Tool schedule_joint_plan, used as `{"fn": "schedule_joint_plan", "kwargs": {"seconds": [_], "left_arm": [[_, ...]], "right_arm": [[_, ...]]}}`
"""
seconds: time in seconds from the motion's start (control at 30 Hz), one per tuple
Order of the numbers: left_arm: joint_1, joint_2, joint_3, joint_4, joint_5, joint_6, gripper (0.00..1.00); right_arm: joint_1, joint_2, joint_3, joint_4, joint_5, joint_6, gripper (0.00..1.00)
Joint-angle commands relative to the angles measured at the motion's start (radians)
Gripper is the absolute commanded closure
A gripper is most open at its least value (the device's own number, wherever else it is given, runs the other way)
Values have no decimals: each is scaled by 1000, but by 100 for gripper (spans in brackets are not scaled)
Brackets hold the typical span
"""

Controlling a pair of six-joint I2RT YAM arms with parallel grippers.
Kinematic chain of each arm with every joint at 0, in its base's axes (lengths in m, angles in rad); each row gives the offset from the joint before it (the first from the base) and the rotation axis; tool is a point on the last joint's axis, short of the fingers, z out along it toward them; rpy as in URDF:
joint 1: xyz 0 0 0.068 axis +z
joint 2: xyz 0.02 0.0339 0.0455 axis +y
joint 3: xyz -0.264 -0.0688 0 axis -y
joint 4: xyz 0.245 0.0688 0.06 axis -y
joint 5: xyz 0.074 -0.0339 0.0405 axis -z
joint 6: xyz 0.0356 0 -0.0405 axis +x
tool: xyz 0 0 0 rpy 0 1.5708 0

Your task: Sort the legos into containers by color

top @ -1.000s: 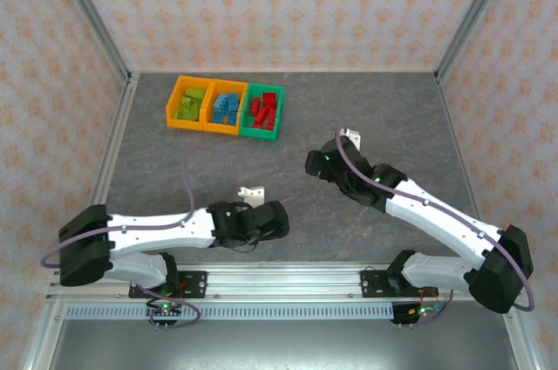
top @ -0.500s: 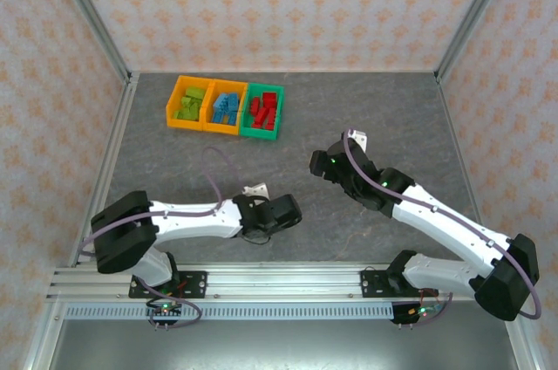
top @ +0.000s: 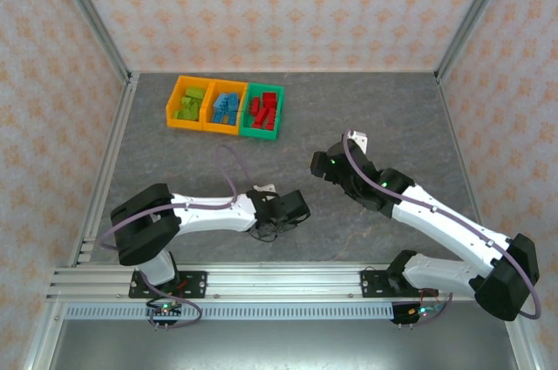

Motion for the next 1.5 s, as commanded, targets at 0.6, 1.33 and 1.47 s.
{"fn": "schedule_joint_plan", "kwargs": {"seconds": [0.6, 1.33, 1.47], "left_arm": [[253, -271, 30, -59, -114, 469, 73], [877, 367, 894, -169, -18, 821, 62], [877, 354, 897, -177, -14, 852, 49]], "right_arm": [[-2, -20, -91, 129, -575, -116, 15], [-3, -43, -82, 180, -333, -21, 13], [-4, -43, -73, 167, -287, -12, 13]]}}
